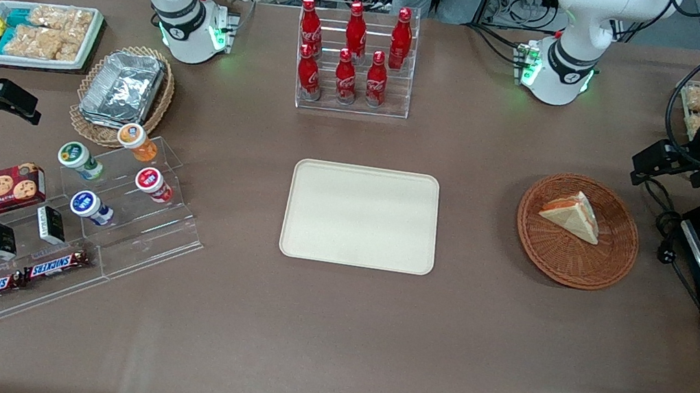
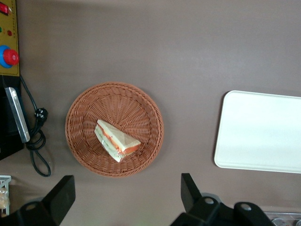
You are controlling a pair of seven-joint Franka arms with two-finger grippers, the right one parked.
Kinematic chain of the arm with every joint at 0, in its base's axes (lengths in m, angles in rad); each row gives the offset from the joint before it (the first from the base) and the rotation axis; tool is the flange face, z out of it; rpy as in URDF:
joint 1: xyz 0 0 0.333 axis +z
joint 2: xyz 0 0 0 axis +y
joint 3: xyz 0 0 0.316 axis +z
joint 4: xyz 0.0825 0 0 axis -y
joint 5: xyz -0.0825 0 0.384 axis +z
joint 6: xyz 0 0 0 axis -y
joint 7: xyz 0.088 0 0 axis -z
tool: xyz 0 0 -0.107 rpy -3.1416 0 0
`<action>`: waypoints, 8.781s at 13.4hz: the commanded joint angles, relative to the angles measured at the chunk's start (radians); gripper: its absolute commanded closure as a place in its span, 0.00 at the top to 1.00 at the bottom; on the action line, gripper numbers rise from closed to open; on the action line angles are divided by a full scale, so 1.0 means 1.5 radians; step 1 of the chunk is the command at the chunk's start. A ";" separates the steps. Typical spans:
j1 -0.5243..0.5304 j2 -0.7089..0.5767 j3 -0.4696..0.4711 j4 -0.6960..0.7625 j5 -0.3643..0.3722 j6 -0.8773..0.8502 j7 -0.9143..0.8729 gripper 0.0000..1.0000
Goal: Place sandwich from basket to tray
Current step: 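Move the left gripper from rest toward the wicker basket, then lower the open left gripper over the wrapped sandwich in the basket, then close the left gripper on the sandwich and lift it, then carry the sandwich with the left gripper over to the white tray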
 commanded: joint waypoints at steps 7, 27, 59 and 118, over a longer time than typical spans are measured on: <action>0.010 0.006 -0.002 0.018 0.003 -0.025 -0.017 1.00; 0.038 -0.159 -0.002 -0.233 0.006 0.044 -0.296 1.00; 0.048 -0.016 -0.005 -0.583 0.034 0.545 -0.518 1.00; 0.058 0.041 -0.361 -0.234 -0.009 0.246 -0.327 0.00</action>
